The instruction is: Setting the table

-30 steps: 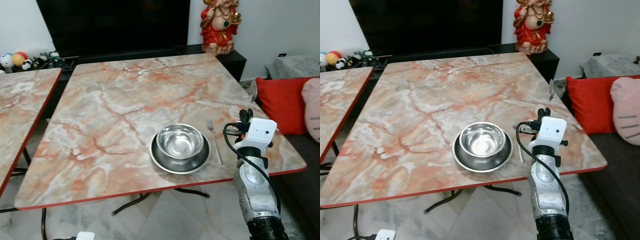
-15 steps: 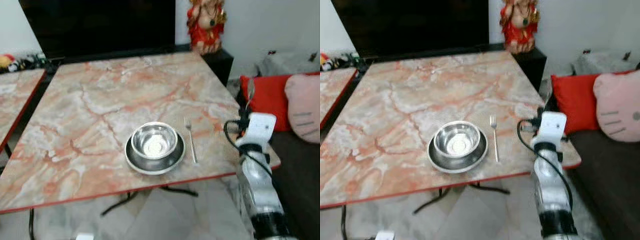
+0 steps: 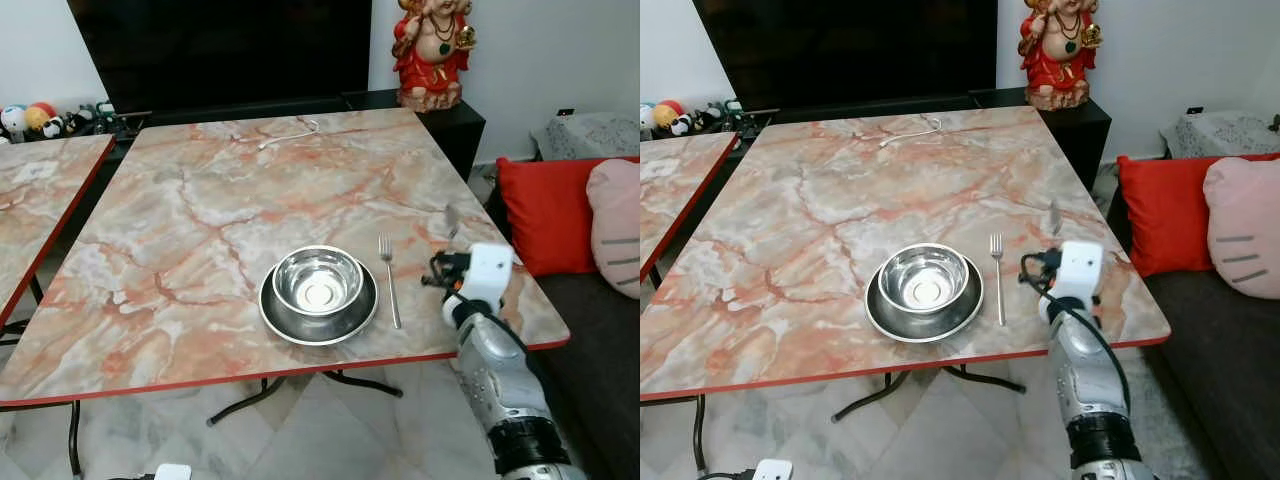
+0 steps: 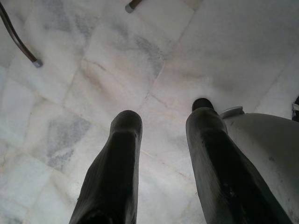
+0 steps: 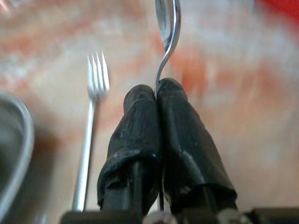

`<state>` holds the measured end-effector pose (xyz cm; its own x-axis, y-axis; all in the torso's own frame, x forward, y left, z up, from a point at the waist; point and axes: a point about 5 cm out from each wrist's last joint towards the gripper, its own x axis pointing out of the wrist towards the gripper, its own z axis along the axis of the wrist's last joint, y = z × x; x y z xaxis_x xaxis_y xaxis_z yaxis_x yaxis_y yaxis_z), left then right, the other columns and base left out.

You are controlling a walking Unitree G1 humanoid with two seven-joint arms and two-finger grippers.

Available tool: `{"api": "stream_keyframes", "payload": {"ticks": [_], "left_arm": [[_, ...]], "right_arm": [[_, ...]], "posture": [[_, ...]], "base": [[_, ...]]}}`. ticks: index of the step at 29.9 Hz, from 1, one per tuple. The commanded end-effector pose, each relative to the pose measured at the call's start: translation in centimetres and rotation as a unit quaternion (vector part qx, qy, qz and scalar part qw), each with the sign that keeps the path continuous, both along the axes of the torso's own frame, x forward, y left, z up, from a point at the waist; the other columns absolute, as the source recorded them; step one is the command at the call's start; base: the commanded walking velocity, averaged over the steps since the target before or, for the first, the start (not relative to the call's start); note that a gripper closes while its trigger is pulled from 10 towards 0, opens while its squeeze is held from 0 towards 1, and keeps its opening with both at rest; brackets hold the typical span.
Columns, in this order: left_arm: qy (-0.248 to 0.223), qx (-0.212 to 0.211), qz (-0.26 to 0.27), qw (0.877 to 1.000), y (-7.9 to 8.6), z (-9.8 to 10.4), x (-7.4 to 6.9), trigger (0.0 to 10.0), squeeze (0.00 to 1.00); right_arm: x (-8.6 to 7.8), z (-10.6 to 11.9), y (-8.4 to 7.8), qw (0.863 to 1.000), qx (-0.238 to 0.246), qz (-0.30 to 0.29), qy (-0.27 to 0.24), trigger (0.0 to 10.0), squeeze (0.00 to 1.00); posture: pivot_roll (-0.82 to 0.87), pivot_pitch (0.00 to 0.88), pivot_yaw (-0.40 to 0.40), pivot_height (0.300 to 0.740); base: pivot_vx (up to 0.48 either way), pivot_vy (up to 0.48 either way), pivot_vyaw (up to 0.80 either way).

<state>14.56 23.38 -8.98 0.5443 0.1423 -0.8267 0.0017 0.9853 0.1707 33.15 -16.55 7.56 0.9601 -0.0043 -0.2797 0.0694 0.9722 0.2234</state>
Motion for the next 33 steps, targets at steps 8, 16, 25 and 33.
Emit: {"api": "stream_keyframes", "payload": {"ticks": [8, 16, 25, 33], "left_arm": [[-0.003, -0.005, 0.005, 1.000, 0.5, 0.2, 0.1, 10.0, 0.00], [-0.010, -0.009, 0.010, 1.000, 0.4, 0.2, 0.3, 10.0, 0.00], [-0.013, -0.012, 0.011, 1.000, 0.4, 0.3, 0.3, 10.0, 0.00], [-0.014, -0.014, 0.011, 1.000, 0.3, 0.3, 0.3, 10.0, 0.00]], "right_arm": [[2.4, 1.4, -0.5, 0.999, 0.040, 0.024, 0.008, 10.0, 0.00], [3.1, 3.2, 0.2, 0.999, 0.003, 0.030, -0.040, 10.0, 0.00], [3.4, 4.3, 1.3, 0.996, -0.013, 0.038, -0.074, 10.0, 0.00], [3.6, 5.7, 1.3, 0.993, -0.040, 0.034, -0.108, 10.0, 0.00]], "posture": [[-0.11, 0.000, 0.063, 0.740], [-0.10, 0.000, 0.061, 0.740], [-0.10, 0.000, 0.058, 0.740], [-0.10, 0.000, 0.052, 0.740]], "base": [[0.000, 0.000, 0.00], [0.000, 0.000, 0.00], [0.027, 0.000, 0.00], [0.253, 0.000, 0.00]]}}
